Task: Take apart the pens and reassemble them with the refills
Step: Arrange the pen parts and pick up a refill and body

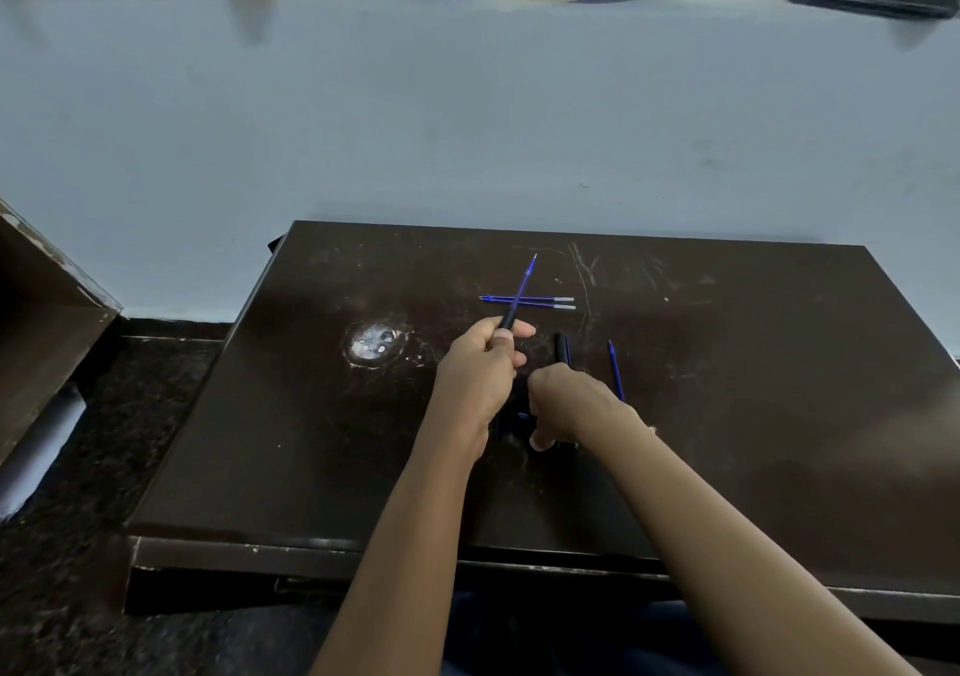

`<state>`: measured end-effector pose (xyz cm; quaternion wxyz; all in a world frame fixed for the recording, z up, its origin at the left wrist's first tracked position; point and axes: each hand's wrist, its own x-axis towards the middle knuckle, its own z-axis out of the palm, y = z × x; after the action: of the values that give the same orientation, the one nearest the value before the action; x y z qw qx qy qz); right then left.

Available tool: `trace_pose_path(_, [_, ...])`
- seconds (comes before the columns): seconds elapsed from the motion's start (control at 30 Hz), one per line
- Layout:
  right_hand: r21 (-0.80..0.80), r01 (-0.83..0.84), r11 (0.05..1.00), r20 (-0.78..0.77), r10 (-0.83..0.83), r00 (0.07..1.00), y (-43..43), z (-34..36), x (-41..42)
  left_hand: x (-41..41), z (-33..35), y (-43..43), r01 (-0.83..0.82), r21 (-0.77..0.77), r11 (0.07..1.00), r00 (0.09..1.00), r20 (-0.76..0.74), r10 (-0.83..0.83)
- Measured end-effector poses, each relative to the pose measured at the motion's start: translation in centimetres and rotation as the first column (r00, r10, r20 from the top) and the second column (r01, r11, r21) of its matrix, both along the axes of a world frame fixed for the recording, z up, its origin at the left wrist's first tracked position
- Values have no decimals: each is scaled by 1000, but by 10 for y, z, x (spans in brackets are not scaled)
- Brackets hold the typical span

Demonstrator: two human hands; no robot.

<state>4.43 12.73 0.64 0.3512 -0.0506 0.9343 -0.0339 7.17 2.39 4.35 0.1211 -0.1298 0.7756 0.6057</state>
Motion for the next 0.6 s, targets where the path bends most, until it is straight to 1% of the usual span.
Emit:
trace_pose_path(0.07, [0, 19, 1000, 11, -19, 1000, -1, -1, -3, 0, 2, 0, 7, 6, 1000, 1000, -16, -7])
trace_pose_path(0.13, [8, 27, 1000, 18, -27, 999, -1, -2, -6, 1, 3, 1, 11, 40, 999, 998, -64, -8])
trace_pose_path(0.2, [-17, 63, 998, -19, -63, 998, 1, 0, -10, 0, 5, 1, 13, 82, 997, 994, -111, -4])
trace_pose_path(0.23, [-59, 95, 994, -75, -99, 992, 3, 2, -12, 0, 6, 0, 18, 94, 995, 992, -122, -6])
trace_pose_path(0.27, [-139, 138, 981, -154, -159, 975, 6, 7, -15, 0, 6, 0, 26, 101, 995, 992, -128, -13])
trace_pose_path(0.3, [-260, 189, 947, -228, -251, 941, 11, 13, -17, 0, 6, -1, 36, 104, 994, 990, -136, -22])
trace_pose_path(0.33, [-412, 239, 879, -271, -369, 889, 15, 21, -19, 0, 6, -1, 48, 105, 993, 988, -153, -32])
trace_pose_path(0.37, [-576, 280, 768, -262, -498, 827, 19, 30, -21, 0, 5, -1, 57, 104, 993, 983, -177, -38])
trace_pose_path(0.4, [-738, 298, 605, -196, -614, 764, 22, 38, -23, -1, 5, -1, 60, 103, 993, 979, -202, -38])
trace_pose_path(0.43, [-870, 292, 398, -80, -698, 712, 25, 46, -23, -1, 5, -1, 58, 102, 993, 975, -221, -35])
trace_pose_path(0.47, [-945, 277, 175, 62, -735, 675, 28, 55, -23, -1, 5, -1, 55, 97, 994, 972, -232, -31])
trace_pose_path(0.5, [-965, 260, -25, 196, -728, 657, 30, 62, -23, -1, 4, 0, 52, 86, 995, 971, -238, -30])
trace_pose_path(0.53, [-952, 248, -178, 299, -702, 646, 32, 68, -22, -1, 3, 0, 50, 71, 996, 970, -240, -32])
trace_pose_path(0.57, [-930, 239, -279, 367, -677, 637, 35, 72, -21, -1, 3, 0, 51, 56, 997, 970, -240, -36])
trace_pose_path(0.6, [-912, 228, -340, 404, -660, 633, 37, 76, -20, -1, 2, 0, 53, 46, 998, 971, -237, -40])
